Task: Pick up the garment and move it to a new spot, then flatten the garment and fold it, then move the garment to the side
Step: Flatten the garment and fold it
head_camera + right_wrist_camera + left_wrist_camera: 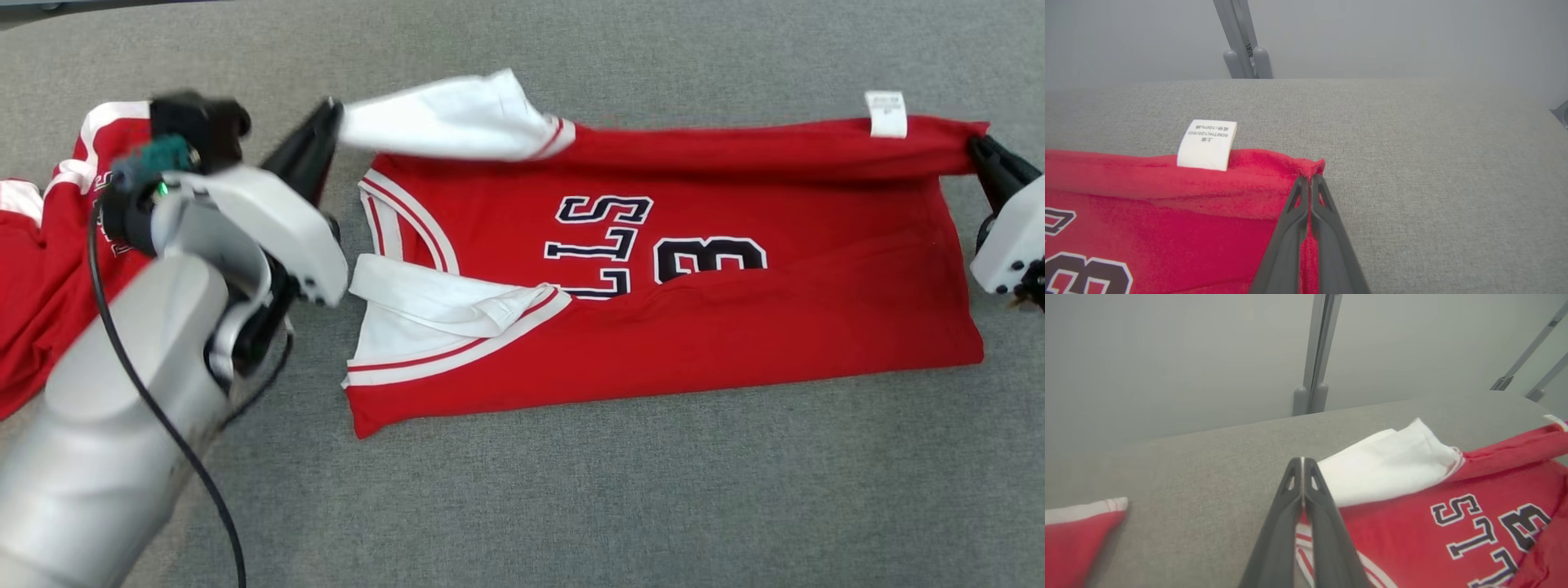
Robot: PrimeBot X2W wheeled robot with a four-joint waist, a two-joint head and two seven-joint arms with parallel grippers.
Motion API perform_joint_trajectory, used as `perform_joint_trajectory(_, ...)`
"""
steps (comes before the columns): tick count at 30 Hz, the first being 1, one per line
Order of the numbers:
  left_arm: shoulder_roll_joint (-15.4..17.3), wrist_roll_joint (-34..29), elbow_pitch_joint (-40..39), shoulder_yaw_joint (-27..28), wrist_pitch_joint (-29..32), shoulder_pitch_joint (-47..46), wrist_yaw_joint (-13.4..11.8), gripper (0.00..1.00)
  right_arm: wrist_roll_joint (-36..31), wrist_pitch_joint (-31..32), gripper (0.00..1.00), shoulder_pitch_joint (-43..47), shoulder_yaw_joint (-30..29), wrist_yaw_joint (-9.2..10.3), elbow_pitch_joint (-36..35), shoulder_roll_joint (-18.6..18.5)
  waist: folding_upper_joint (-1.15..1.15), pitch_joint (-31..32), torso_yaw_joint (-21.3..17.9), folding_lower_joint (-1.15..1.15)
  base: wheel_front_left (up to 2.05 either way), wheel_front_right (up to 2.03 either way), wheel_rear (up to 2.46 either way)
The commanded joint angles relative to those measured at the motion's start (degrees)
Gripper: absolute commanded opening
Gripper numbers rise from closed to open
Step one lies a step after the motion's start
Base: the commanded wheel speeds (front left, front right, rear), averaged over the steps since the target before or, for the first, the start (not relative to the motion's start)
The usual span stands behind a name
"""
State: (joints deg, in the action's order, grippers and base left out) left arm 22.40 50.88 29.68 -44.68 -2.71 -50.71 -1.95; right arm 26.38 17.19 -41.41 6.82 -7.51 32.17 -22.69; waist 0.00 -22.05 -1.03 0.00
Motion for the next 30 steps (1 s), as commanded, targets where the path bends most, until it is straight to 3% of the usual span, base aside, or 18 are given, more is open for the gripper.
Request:
perform_joint_trajectory(1,1.58,0.4,-4.28,0.14,0.73,2.53,-2.16,0.0,0.65,0.49,0.0,1.18,-0.06,0.04,-0.79,-0.86,0.0,-0.04,0.14,0.0,0.0,0.0,0.0)
perform_joint_trajectory(9,10.84,0.32,-33.01,1.79,3.9,17.3,-17.21,0.0,2.08,2.23,0.0,6.86,-1.56,0.03,-5.44,-2.45,0.0,-0.25,0.72,0.0,0.0,0.0,0.0)
perform_joint_trajectory(14,14.06,0.04,-43.24,1.63,4.94,23.77,-22.9,0.0,1.93,3.49,0.0,10.65,-3.51,0.04,-8.59,-2.92,0.0,-0.43,1.0,0.0,0.0,0.0,0.0)
perform_joint_trajectory(19,14.09,0.39,-46.63,0.66,4.64,27.48,-25.27,0.0,1.26,5.28,0.0,14.23,-5.52,0.03,-11.44,-1.98,0.0,-0.57,1.2,0.0,0.0,0.0,0.0)
perform_joint_trajectory(27,11.47,-1.84,-41.92,-2.33,3.39,27.4,-24.74,0.0,0.73,7.01,0.02,17.3,-6.91,0.03,-13.92,0.09,0.0,-1.21,1.18,0.0,0.0,0.0,0.0)
perform_joint_trajectory(28,10.53,-1.57,-40.92,-2.24,2.85,27.26,-24.44,0.0,0.6,7.03,0.21,17.45,-7.01,0.03,-14.0,0.27,0.0,-1.27,1.15,0.0,0.0,0.0,0.0)
perform_joint_trajectory(29,10.08,-1.66,-39.71,-2.52,2.71,27.09,-24.22,0.1,0.3,7.09,0.49,17.5,-7.13,0.03,-14.08,0.39,0.0,-1.28,1.08,0.0,0.0,0.0,0.0)
perform_joint_trajectory(30,9.43,-1.21,-38.68,-2.74,2.72,27.14,-23.88,0.42,-0.03,6.97,0.93,17.51,-7.35,0.03,-14.13,0.57,0.0,-1.27,1.0,0.0,0.0,0.0,0.0)
